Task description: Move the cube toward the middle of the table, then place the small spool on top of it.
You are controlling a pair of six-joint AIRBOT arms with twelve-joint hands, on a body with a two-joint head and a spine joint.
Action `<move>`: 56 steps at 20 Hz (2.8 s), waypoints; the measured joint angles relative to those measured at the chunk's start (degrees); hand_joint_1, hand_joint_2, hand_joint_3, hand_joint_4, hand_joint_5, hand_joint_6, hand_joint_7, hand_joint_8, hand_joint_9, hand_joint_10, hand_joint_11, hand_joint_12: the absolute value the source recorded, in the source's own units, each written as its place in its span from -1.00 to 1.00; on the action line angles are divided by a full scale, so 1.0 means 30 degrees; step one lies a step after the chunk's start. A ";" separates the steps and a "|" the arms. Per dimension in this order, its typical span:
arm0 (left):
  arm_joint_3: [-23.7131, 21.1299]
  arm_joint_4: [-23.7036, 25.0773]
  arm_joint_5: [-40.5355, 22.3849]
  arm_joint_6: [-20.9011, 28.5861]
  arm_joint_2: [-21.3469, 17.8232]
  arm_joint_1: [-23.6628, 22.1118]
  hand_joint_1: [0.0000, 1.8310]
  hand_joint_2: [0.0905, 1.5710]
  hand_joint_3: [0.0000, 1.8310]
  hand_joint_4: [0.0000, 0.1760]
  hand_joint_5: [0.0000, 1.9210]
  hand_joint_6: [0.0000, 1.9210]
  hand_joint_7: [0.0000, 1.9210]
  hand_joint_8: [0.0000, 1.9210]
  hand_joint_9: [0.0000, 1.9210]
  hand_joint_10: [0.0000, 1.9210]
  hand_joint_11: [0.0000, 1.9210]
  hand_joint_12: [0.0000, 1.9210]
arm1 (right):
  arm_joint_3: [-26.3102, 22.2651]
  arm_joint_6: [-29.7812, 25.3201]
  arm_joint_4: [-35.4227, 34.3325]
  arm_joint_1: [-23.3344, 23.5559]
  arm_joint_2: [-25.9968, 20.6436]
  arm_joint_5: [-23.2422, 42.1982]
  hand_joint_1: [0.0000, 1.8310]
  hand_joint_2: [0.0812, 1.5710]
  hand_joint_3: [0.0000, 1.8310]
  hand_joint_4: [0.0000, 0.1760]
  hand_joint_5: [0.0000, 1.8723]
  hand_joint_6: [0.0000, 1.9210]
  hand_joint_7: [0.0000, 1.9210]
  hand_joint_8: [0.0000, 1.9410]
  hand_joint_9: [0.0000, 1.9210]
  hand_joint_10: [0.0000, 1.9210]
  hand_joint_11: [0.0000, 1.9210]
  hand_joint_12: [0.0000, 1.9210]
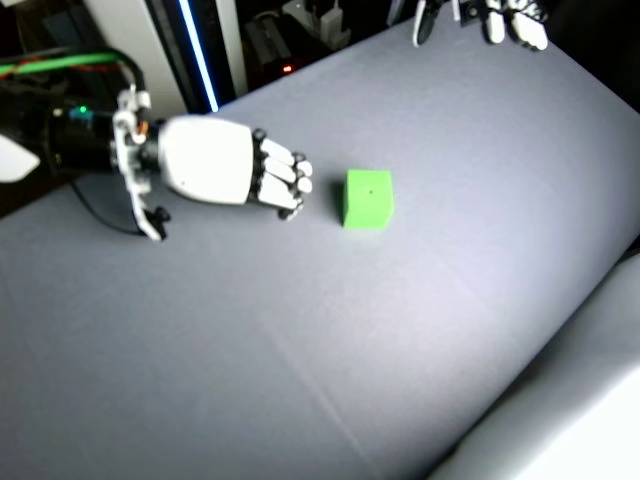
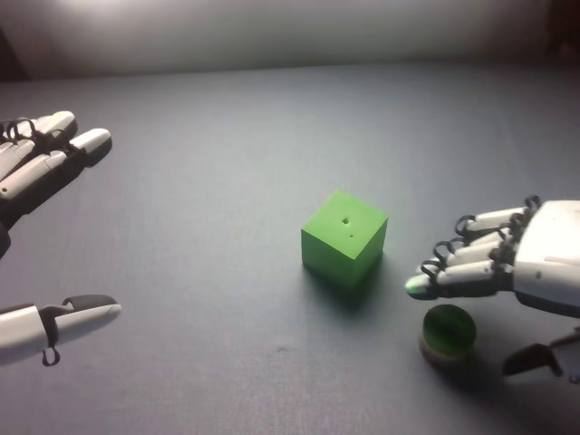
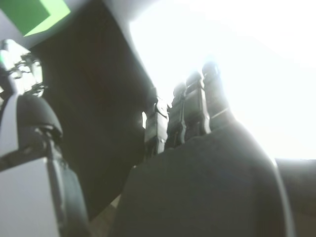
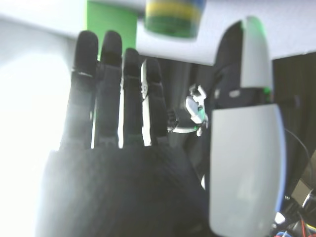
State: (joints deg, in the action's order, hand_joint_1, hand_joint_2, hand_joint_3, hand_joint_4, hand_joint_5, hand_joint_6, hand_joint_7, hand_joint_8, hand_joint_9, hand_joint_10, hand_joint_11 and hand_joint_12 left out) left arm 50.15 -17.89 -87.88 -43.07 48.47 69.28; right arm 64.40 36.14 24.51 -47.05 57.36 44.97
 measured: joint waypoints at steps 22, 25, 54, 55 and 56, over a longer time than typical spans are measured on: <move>-0.0073 -0.0284 -0.0495 -0.0036 0.0007 0.0095 -0.12 0.15 -1.00 0.19 -0.78 -1.00 -0.90 -1.00 -0.86 -1.00 -0.99 -0.27 | 0.0474 -0.0044 0.1231 0.0976 0.1042 -0.1231 0.18 0.20 -1.00 -1.00 -0.34 -1.00 -0.24 -0.93 -0.30 0.31 -0.17 0.55; -0.0073 -0.0299 -0.0517 -0.0029 0.0007 0.0095 -0.11 0.16 -1.00 0.15 -0.78 -1.00 -0.90 -1.00 -0.86 -1.00 -1.00 -0.25 | 0.0474 -0.0036 0.1326 0.0976 0.1049 -0.1260 0.20 0.20 -1.00 -1.00 -0.31 -1.00 -0.26 -0.81 -0.27 0.44 -0.15 0.65; 0.0204 -0.0568 -0.0204 0.0168 0.0357 0.0102 -0.04 0.14 -1.00 0.33 -0.74 -1.00 -0.89 -1.00 -0.86 -1.00 -1.00 -0.22 | 0.4007 -0.0036 0.0393 0.6033 0.4087 -0.1158 0.39 0.30 -1.00 -1.00 0.18 -0.32 0.22 -0.17 0.07 -0.23 -0.25 0.39; 0.0204 -0.0517 -0.0197 0.0168 0.0357 0.0102 -0.02 0.14 -1.00 0.38 -0.74 -1.00 -0.89 -1.00 -0.87 -1.00 -1.00 -0.25 | 0.4197 -0.0058 0.0495 0.6113 0.4306 -0.1523 0.39 0.30 -1.00 -1.00 0.27 -0.50 0.17 -0.07 0.11 -0.25 -0.16 0.39; 0.0204 -0.0488 -0.0189 0.0182 0.0357 0.0102 -0.03 0.14 -1.00 0.49 -0.74 -1.00 -0.90 -1.00 -0.88 -1.00 -1.00 -0.27 | 0.4335 -0.0102 0.0590 0.6288 0.4444 -0.1727 0.39 0.32 -1.00 -1.00 0.37 -0.72 0.05 0.15 0.03 -0.15 -0.21 0.48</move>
State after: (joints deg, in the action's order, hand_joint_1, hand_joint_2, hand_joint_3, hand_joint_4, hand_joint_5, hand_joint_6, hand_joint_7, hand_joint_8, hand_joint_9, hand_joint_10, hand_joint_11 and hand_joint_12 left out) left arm 50.76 -19.35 -88.44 -42.52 49.54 69.58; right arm 77.41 35.83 26.28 -28.18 70.70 39.79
